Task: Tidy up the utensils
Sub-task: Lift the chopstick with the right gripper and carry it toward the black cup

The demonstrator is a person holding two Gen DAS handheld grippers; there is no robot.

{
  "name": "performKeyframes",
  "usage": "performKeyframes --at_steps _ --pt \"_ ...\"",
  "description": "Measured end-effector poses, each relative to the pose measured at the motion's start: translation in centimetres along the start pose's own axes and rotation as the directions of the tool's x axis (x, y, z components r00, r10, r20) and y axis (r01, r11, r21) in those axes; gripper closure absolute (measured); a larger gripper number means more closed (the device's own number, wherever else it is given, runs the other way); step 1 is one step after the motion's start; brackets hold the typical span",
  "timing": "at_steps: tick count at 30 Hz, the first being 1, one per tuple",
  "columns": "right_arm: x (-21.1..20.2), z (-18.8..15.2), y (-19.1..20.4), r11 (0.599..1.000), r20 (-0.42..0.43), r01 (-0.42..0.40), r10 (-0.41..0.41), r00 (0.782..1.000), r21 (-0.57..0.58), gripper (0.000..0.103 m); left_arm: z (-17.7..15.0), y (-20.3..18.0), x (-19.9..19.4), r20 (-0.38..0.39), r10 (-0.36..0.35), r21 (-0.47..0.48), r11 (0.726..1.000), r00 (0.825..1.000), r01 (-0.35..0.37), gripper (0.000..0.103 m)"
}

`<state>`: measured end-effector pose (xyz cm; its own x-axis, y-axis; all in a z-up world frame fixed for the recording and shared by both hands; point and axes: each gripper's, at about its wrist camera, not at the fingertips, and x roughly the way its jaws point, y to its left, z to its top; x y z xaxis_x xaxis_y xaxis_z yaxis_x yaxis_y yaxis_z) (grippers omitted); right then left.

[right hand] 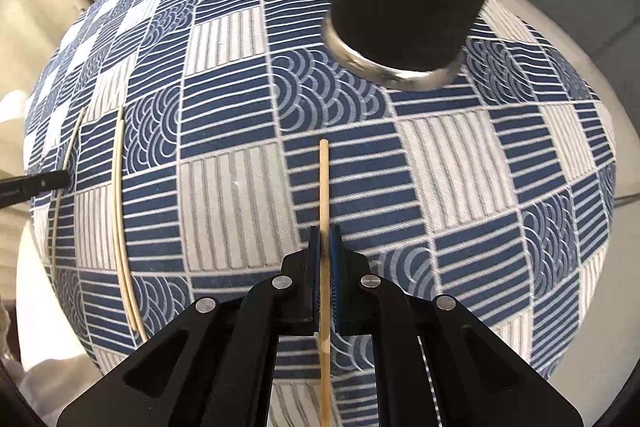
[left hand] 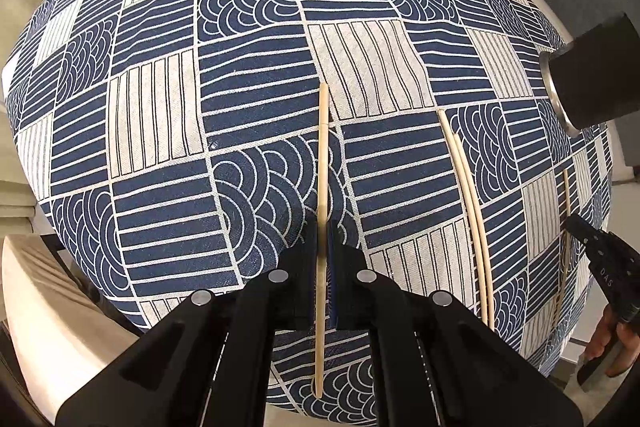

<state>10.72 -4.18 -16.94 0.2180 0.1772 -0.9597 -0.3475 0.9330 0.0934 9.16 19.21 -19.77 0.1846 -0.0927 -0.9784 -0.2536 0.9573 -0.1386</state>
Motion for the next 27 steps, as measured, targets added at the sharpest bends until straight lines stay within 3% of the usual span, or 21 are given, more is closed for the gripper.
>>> performKeyframes --at_steps 3,9,13,19,27 --pt "-1.1 -0.1 -1.9 0.998 0.019 -0.02 0.019 1.0 0.053 0.099 0.4 0.3 -0.4 -0.002 0.027 0.027 0.999 1.0 -0.027 0.098" --pt "-5.1 0.5 -6.2 0.987 0.104 0.034 -0.05 0.993 0.155 0.099 1.9 1.9 -2.2 0.033 0.048 0.037 0.998 0.998 -0.049 0.098" --pt "-8.4 1.3 -9.0 0.979 0.168 0.075 -0.108 0.98 0.187 0.099 3.6 2.1 -4.4 0.067 0.012 0.037 0.999 0.998 -0.014 0.098" --pt "-12.5 2.5 -11.1 0.968 0.271 0.128 -0.185 0.944 0.217 0.099 6.3 0.6 -7.2 0.143 0.026 0.095 0.995 0.989 -0.04 0.098" --pt "-17.2 4.3 -12.2 0.966 0.384 0.141 -0.217 0.897 0.216 0.099 10.3 -4.6 -11.7 0.264 -0.01 0.172 0.984 0.964 -0.037 0.098"
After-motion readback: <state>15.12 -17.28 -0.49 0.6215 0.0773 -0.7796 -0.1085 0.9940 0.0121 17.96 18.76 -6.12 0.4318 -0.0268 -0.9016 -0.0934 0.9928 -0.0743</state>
